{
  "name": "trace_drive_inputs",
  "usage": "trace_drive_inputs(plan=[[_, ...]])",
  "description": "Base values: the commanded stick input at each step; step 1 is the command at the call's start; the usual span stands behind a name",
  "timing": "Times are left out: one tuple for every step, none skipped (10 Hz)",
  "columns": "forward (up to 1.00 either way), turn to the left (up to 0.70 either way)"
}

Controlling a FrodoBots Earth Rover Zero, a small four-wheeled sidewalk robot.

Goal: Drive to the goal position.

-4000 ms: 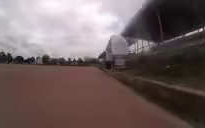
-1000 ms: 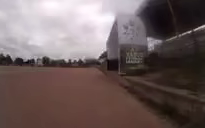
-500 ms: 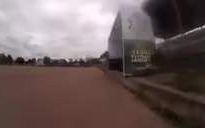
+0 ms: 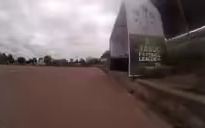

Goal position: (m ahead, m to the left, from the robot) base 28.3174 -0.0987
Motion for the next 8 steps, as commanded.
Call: trace_drive_inputs(plan=[[1.0, 0.0], [1.0, 0.0], [1.0, 0.0], [1.0, 0.0], [1.0, 0.0], [1.0, 0.0], [1.0, 0.0], [1.0, 0.0]])
